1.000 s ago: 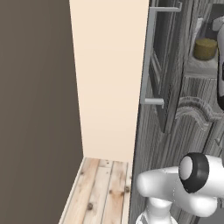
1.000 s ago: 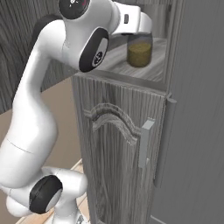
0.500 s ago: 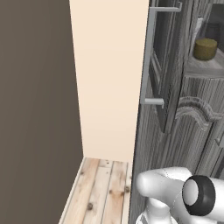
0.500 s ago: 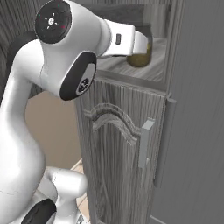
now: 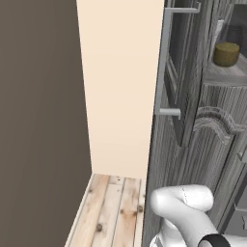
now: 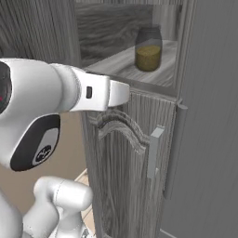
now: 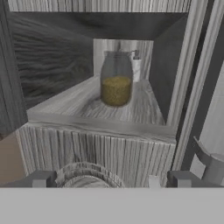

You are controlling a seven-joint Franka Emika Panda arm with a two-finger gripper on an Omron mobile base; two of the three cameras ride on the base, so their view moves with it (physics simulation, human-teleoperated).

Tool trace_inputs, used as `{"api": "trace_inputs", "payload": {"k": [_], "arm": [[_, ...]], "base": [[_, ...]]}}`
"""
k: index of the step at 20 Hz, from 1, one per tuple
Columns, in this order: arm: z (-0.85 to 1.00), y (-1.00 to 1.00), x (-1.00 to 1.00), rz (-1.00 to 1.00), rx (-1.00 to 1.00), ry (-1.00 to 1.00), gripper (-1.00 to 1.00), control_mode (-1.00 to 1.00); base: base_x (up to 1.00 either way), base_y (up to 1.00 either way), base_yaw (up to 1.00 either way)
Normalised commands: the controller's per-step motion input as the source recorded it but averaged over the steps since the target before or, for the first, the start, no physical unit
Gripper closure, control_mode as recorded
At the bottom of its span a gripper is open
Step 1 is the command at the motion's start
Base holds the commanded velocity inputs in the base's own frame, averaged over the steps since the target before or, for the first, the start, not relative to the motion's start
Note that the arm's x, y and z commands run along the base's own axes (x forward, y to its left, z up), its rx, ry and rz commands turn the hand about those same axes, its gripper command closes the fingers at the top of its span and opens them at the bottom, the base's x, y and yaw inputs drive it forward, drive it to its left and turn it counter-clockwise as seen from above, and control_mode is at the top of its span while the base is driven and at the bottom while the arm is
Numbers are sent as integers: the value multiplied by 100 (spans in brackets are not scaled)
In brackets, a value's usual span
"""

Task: Pick the jar and jar from the dining table and place them in the open cabinet. Close the cabinet after placing the objects.

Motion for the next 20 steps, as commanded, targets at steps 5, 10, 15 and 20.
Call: {"api": "trace_inputs", "payload": {"k": [5,10,15,20], "arm": [[-33,51,-60,0,0,0,-100,-100],[-17,32,-4,0,0,0,-100,-100],[-8,-34,3,1,0,-4,-100,-100],[0,-50,0,2,0,-2,-100,-100]], "base": [[0,0,0],[0,0,0],[0,0,0],[0,0,0]]}}
